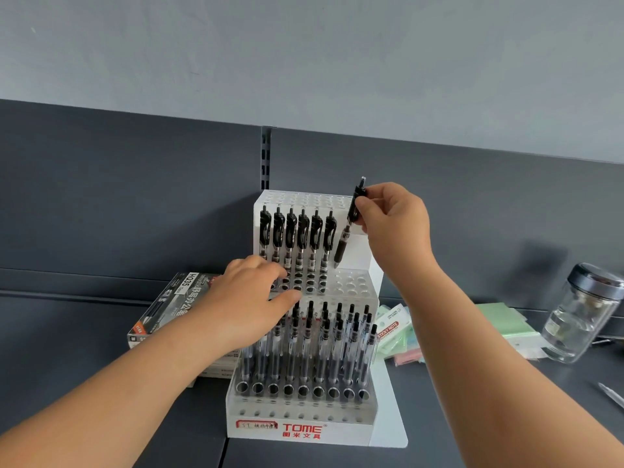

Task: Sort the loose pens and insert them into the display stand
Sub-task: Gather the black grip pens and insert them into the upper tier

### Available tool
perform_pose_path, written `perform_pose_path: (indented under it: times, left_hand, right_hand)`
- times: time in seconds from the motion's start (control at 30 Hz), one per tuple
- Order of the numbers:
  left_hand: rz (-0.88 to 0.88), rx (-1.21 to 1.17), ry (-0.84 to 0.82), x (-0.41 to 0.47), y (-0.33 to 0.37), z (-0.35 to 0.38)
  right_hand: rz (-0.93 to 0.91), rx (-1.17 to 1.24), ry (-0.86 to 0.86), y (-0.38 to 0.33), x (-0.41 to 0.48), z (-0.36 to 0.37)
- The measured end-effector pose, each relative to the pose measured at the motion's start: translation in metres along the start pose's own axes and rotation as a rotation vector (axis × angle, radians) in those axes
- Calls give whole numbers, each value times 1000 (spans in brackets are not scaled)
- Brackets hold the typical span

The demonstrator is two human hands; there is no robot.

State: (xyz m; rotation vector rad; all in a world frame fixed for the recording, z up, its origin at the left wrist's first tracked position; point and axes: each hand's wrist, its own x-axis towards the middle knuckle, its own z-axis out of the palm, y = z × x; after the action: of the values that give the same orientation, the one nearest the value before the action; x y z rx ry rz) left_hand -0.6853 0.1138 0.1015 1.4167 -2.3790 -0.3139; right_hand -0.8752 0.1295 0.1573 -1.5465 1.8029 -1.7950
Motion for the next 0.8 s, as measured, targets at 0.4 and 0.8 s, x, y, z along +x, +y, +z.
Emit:
perform_pose_path:
  times: [0.4, 0.8]
  left_hand:
    - [-42, -12, -24, -2, 5, 2]
    - [-81, -29, -65, -2, 11, -1]
  right_hand:
    - [-89, -198, -102, 4, 3, 0]
    - [-25, -341, -235, 26, -3, 7]
